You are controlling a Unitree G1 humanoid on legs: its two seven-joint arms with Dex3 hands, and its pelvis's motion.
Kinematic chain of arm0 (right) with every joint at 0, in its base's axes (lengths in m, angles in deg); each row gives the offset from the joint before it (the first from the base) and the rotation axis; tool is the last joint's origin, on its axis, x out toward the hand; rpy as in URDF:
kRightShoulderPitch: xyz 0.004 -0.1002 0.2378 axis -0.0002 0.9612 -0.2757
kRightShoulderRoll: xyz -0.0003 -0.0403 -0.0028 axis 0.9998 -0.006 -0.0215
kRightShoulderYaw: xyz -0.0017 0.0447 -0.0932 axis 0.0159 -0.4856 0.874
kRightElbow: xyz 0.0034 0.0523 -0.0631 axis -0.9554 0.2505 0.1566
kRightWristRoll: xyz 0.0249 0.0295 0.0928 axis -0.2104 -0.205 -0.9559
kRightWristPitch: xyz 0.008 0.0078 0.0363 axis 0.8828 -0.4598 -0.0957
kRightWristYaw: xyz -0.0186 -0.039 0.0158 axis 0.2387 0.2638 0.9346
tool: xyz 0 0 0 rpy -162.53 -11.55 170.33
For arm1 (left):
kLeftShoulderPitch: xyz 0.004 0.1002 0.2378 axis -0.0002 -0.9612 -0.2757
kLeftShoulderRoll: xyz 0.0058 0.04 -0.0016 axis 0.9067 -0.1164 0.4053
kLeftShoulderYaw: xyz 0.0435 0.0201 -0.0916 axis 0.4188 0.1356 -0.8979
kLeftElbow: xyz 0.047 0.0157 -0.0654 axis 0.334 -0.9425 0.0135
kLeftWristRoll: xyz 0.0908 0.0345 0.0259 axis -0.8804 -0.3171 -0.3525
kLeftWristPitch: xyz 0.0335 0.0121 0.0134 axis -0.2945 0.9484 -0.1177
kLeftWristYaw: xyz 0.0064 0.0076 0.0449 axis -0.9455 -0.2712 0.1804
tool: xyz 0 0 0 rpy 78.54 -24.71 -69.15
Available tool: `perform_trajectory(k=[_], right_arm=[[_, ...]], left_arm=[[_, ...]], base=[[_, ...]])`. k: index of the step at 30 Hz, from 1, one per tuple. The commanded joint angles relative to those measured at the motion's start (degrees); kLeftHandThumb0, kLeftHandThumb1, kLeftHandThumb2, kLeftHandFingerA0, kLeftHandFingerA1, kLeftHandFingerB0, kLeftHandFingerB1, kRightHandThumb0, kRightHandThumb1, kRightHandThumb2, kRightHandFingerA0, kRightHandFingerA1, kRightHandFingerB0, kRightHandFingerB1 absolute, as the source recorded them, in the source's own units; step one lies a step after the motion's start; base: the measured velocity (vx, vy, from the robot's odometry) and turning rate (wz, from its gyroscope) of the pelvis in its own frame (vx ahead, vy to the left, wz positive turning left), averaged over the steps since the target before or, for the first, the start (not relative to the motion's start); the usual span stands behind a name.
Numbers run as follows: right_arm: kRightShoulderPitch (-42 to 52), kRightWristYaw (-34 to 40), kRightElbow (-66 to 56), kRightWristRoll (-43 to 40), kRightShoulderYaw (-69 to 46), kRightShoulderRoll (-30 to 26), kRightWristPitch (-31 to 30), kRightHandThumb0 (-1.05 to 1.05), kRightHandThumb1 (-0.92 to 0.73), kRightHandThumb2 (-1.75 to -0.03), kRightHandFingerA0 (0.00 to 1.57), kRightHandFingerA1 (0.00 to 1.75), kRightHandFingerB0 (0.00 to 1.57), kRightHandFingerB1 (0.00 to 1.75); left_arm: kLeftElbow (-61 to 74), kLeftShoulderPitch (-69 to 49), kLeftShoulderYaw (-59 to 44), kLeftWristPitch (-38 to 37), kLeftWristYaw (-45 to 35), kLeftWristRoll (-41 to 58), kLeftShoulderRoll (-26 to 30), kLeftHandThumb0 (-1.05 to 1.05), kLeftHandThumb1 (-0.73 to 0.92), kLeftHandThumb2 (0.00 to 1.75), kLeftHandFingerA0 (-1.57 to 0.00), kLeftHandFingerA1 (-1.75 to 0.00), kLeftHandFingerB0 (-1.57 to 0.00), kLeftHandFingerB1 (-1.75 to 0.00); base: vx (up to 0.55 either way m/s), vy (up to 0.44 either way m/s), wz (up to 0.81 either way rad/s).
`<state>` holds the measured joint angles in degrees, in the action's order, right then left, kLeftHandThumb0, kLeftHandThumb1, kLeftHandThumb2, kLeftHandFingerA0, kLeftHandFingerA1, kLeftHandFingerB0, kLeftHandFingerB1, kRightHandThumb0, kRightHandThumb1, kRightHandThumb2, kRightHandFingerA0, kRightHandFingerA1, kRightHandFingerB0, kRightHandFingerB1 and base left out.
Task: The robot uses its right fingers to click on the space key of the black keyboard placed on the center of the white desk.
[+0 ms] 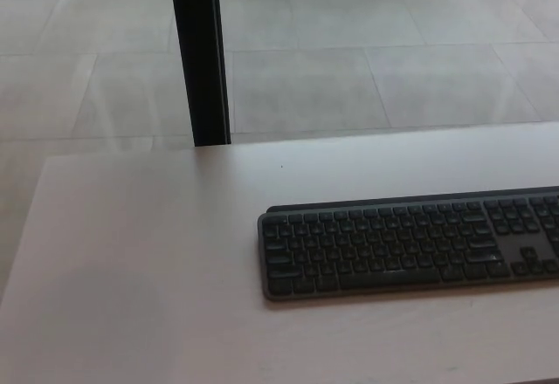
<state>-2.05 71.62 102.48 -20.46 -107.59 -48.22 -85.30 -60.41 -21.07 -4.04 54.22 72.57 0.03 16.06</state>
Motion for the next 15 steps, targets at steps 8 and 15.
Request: perform_trajectory(k=[8, 15], right_arm=[[-5.95, 7.33, 1.80, -19.13, -24.32, -10.48, -3.90, -0.56, -0.61, -0.64, 0.97, 1.35, 0.62, 1.02], [-12.15, 12.13, 2.90, -21.64, -31.04, -18.55, -7.37, -0.65, -0.68, -0.58, 1.08, 1.12, 0.60, 1.06]], left_arm=[[-6.09, 3.02, -11.25, 0.62, 1.66, 8.77, 3.54, -0.51, 0.70, 0.61, -0.67, -0.69, -0.58, -0.57], [-6.63, 3.32, -12.05, 1.00, 1.94, 9.04, 3.75, -0.51, 0.70, 0.61, -0.71, -0.70, -0.61, -0.58]], base=[[0.00, 0.000, 0.00], [0.00, 0.000, 0.00]])
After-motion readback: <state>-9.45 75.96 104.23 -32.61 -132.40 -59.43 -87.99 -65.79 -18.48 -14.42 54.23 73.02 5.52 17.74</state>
